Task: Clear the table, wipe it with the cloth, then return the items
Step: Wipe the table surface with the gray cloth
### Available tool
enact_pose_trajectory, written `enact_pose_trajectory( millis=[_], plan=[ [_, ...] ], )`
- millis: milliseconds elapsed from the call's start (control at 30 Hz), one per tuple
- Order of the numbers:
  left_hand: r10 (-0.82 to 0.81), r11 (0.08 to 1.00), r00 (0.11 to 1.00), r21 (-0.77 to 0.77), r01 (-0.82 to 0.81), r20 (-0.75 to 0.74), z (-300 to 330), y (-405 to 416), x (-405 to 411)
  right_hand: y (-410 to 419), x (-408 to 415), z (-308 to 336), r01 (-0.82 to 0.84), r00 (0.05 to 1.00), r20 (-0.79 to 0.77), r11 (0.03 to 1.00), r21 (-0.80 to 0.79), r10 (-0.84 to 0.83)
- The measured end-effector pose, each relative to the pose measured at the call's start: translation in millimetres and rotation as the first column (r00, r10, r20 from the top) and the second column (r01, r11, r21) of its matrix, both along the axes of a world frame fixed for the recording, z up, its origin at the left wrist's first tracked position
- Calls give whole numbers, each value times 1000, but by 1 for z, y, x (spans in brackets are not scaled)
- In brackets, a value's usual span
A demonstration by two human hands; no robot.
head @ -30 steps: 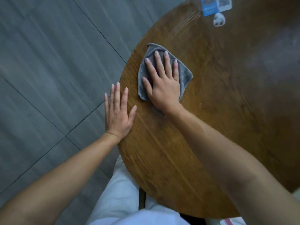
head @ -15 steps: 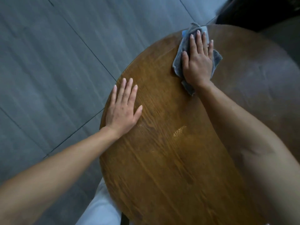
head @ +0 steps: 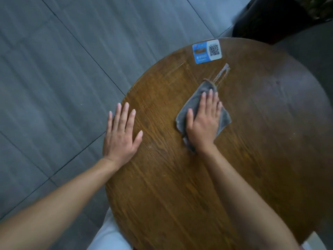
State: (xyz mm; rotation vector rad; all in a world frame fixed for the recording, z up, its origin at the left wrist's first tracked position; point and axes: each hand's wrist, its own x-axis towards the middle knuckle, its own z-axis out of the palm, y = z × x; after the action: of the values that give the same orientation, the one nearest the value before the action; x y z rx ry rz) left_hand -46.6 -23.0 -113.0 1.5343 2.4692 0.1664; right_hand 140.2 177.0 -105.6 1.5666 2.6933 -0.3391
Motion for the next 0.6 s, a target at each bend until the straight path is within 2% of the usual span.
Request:
enact_pose_trajectory(
  millis=[67, 100, 200, 233, 300, 367, 433, 500, 600],
  plan=[
    [-2, 1000, 1000, 18, 1, 9, 0, 6, 7, 73, 0, 2, 207, 977, 39, 978, 30, -208],
    [0, 1000, 1000, 14, 0, 3, 0, 5, 7, 104, -8, 2, 275, 961, 28, 961, -4, -275],
    [1, 1000, 1000, 21, -1, -3, -2, 5, 4, 124, -47, 3, 302, 953, 0, 953, 5, -302],
    [5, 1000, 1000, 20, -5, -10, -2, 4, 4, 104, -55, 3, 240, 971, -26, 971, 18, -239],
    [4, 1000, 1000, 23, -4, -12, -4, 2, 3, 33, -54, 6, 15, 999, -40, 999, 29, -13],
    [9, 1000, 1000, 23, -9, -18, -6, 1, -1, -43, -28, 9, -253, 966, -62, 967, -37, 251],
    [7, 1000, 1000, 28, -7, -7, -5, 4, 3, -67, 13, 18, -402, 916, -45, 912, -86, 399],
    [20, 1000, 1000, 9, -20, -16, -3, 1, 3, -38, 37, 13, -331, 944, -20, 940, -84, 331],
    [15, 1000, 1000, 16, -15, -14, -3, 5, 5, 65, 37, 8, 63, 996, 70, 998, -7, -62]
  ],
)
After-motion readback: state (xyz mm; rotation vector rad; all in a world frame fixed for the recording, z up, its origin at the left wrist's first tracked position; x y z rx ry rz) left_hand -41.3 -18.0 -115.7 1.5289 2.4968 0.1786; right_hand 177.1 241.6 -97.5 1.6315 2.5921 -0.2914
